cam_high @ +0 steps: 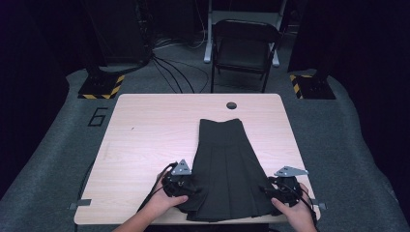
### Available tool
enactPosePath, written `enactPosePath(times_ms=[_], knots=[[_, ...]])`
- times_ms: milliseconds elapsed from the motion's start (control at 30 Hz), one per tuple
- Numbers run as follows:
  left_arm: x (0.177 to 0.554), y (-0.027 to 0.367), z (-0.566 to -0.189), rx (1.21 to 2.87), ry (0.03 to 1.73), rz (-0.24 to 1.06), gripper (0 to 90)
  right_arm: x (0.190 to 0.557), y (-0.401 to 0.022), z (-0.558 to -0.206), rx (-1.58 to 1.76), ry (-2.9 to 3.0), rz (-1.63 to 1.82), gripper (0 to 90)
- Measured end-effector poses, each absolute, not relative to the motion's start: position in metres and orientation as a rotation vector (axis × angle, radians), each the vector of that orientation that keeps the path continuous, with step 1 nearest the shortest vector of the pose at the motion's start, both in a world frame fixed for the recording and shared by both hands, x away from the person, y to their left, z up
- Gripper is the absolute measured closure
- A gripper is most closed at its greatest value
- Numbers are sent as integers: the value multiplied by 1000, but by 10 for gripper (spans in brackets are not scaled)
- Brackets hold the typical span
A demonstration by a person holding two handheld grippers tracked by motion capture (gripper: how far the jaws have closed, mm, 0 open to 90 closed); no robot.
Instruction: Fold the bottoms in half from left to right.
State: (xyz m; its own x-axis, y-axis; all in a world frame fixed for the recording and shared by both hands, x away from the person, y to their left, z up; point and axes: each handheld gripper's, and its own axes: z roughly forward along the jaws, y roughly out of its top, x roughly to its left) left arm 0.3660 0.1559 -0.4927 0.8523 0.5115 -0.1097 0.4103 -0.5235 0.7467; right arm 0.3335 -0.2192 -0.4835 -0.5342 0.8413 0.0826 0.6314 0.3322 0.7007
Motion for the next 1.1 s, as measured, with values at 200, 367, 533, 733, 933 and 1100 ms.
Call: enactPosePath(times_ms=[200, 367, 533, 733, 933, 1100], knots=[[385, 160, -500, 2140, 829, 204, 306, 344, -215, -493, 1352, 2283, 968, 339], [384, 155, -514, 2202, 832, 240, 250, 350, -209, -503, 1348, 2286, 903, 252], [382, 151, -522, 2225, 840, 307, 159, 352, -209, -508, 1379, 2283, 890, 188], [383, 152, -525, 2214, 837, 300, 118, 354, -211, -512, 1397, 2280, 887, 157], [381, 151, -528, 2185, 826, 328, 118, 356, -212, -516, 1412, 2296, 880, 147], [378, 148, -528, 2177, 783, 303, 173, 355, -211, -516, 1377, 2296, 905, 221]])
